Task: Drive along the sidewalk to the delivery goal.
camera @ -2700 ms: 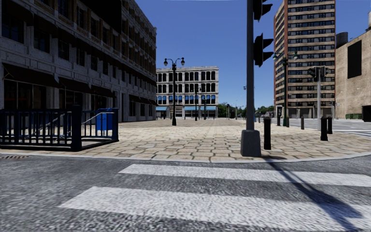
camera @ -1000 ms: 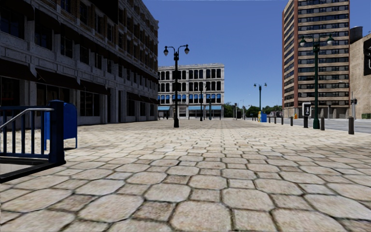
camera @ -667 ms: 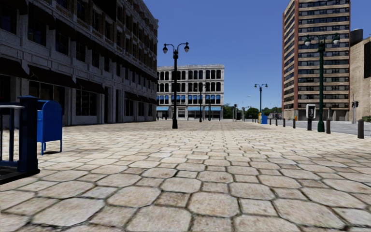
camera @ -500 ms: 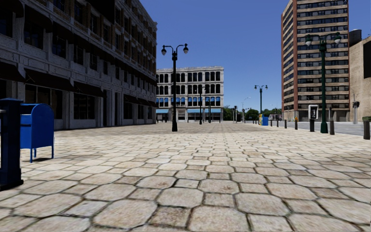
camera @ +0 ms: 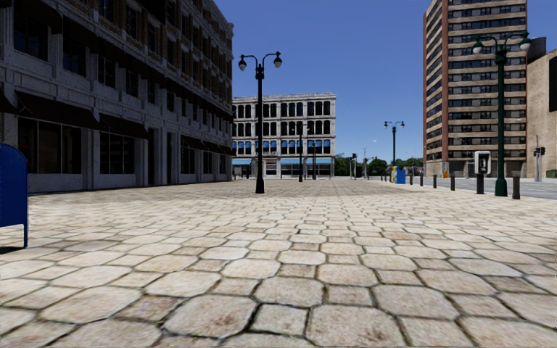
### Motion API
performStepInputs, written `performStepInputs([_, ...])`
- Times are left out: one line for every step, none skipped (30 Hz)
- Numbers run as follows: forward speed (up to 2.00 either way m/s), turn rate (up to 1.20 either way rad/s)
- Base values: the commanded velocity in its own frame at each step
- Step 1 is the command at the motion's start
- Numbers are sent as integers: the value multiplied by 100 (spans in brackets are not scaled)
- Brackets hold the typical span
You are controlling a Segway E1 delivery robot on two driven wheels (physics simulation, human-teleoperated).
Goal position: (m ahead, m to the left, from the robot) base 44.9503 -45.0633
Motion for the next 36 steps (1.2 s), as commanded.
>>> performStepInputs([157, 0])
performStepInputs([157, 0])
performStepInputs([157, 0])
performStepInputs([157, 0])
performStepInputs([157, 0])
performStepInputs([157, 0])
performStepInputs([157, 0])
performStepInputs([157, 0])
performStepInputs([157, 0])
performStepInputs([157, -5])
performStepInputs([157, -5])
performStepInputs([157, -11])
performStepInputs([157, -14])
performStepInputs([157, -17])
performStepInputs([157, -22])
performStepInputs([157, -29])
performStepInputs([157, -29])
performStepInputs([157, -35])
performStepInputs([157, -40])
performStepInputs([157, -42])
performStepInputs([157, -43])
performStepInputs([157, -43])
performStepInputs([157, -43])
performStepInputs([157, -43])
performStepInputs([157, -43])
performStepInputs([157, -43])
performStepInputs([157, -43])
performStepInputs([157, -43])
performStepInputs([157, -43])
performStepInputs([157, -43])
performStepInputs([157, -43])
performStepInputs([157, -43])
performStepInputs([157, -43])
performStepInputs([157, -43])
performStepInputs([157, -43])
performStepInputs([157, -43])
